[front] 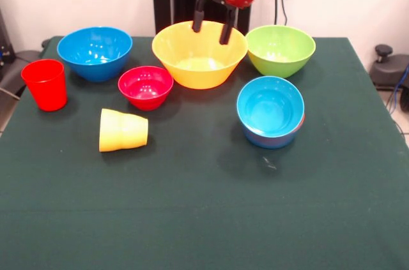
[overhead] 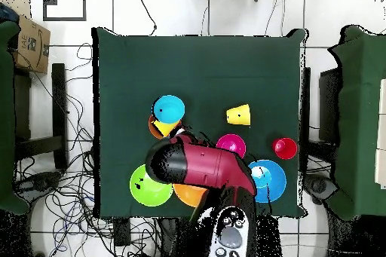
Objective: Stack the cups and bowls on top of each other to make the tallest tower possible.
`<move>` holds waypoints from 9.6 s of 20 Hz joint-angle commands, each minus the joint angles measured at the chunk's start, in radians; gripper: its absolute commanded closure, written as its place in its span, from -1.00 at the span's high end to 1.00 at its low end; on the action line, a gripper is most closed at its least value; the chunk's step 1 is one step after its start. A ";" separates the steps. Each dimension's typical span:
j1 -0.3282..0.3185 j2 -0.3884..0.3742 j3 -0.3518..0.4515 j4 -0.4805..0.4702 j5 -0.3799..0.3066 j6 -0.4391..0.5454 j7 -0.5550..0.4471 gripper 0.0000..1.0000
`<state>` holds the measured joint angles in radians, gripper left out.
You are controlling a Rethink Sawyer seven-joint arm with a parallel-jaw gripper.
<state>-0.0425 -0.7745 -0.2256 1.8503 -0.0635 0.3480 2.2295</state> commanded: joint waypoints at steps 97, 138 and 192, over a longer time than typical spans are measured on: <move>0.016 0.399 0.116 0.114 0.058 -0.433 0.144 1.00; 0.022 0.416 0.074 0.022 0.049 -0.361 0.059 -1.00; 0.112 0.193 0.079 -0.344 0.082 0.252 0.148 -1.00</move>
<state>0.0380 -0.6867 -0.1742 1.6226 0.0011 0.5125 2.2312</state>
